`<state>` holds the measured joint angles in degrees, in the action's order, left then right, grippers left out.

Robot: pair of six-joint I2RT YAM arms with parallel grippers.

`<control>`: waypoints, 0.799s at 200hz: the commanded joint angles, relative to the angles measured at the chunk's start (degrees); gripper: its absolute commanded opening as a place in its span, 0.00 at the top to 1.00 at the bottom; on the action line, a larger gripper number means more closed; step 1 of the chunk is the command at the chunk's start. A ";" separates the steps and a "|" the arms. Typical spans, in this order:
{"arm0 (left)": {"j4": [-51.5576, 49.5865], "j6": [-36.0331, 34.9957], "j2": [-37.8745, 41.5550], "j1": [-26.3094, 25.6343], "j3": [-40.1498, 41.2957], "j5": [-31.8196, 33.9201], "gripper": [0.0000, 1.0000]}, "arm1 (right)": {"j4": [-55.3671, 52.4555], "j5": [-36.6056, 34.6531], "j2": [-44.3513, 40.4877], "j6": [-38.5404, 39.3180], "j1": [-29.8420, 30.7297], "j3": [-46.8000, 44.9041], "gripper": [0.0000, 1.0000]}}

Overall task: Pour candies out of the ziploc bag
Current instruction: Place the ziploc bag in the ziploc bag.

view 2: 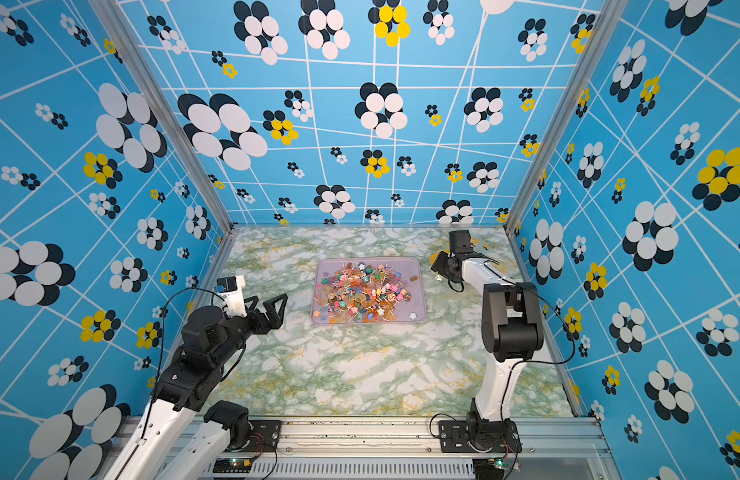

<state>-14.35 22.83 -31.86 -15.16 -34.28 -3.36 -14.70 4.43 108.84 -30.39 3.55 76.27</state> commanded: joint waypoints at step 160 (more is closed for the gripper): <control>13.04 -14.30 -6.28 -2.48 12.56 32.79 0.00 | 7.72 -30.09 -50.64 19.09 1.12 -46.69 0.37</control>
<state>-6.59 10.90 -36.36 -16.40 -23.05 24.21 -13.08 -19.84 62.70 -17.45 4.47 35.90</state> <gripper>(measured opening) 0.995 0.607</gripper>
